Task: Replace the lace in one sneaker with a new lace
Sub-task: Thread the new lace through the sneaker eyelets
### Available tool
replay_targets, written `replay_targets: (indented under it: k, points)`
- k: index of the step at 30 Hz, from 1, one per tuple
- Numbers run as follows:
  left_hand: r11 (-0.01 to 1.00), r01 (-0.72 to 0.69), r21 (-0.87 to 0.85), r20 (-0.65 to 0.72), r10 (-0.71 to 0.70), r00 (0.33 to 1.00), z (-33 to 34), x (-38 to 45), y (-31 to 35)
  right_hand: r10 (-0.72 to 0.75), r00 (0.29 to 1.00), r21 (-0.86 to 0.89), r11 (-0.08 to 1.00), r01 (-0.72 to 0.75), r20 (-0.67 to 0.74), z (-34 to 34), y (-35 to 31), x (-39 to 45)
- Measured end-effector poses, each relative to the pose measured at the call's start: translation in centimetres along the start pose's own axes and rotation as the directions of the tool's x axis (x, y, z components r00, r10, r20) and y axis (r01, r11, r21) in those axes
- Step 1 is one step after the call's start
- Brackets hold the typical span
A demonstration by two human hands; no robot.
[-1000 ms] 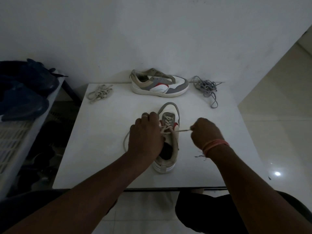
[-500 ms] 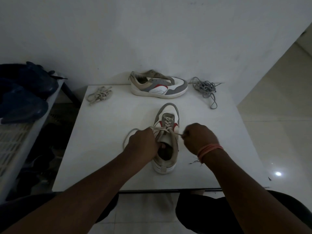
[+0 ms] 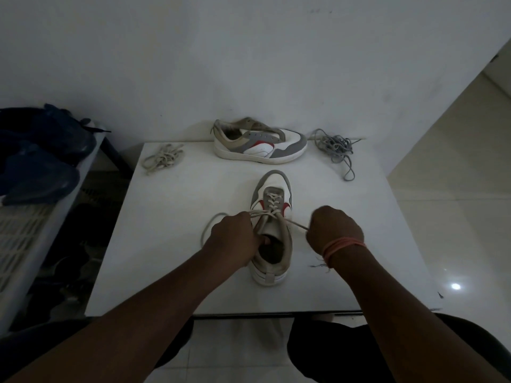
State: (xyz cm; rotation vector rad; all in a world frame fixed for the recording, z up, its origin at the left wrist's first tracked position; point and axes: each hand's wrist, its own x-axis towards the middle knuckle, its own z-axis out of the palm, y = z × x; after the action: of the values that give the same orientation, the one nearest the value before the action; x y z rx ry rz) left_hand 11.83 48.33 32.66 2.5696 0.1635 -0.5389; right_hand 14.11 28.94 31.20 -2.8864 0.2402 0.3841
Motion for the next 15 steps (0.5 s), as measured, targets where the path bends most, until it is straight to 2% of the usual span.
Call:
replay_targets:
  k: [2,3,5,7,8,10,12,15]
  points:
    - [1.0,0.01,-0.01,0.009,-0.01,1.0,-0.1,0.0,0.0,0.116,0.993,-0.099,0.989,-0.112,0.036,-0.2,1.1,-0.4]
    - [1.0,0.007,0.0,0.01,-0.007,1.0,-0.1,0.1,0.1,0.112,0.991,-0.117,0.988,-0.104,0.067,-0.2,1.5,-0.4]
    - [1.0,-0.009,0.03,0.005,0.009,1.0,-0.1,0.1,0.1,-0.023,0.99,-0.057,0.998,0.031,0.137,-0.1,1.5,0.1]
    - [0.998,-0.03,0.056,-0.007,0.03,1.0,0.0,0.2,0.0,-0.196,0.969,0.141,0.974,0.175,0.15,-0.1,0.3,0.2]
    - [0.997,-0.037,0.064,-0.011,0.038,0.999,0.1,0.2,0.0,-0.258,0.958,0.236,0.945,0.225,0.122,-0.2,-0.5,0.2]
    - [0.996,-0.042,0.08,-0.015,0.043,0.999,0.1,0.3,-0.1,-0.306,0.951,0.263,0.921,0.286,0.037,-0.1,-1.5,0.2]
    - [0.995,-0.039,0.095,-0.01,0.04,0.999,0.2,0.4,-0.3,-0.243,0.97,0.189,0.953,0.238,0.002,0.3,-1.3,0.4]
    - [0.998,-0.023,0.063,0.011,0.023,1.0,0.2,0.6,-0.4,-0.002,0.999,0.008,1.0,0.002,-0.032,0.0,0.6,0.6]
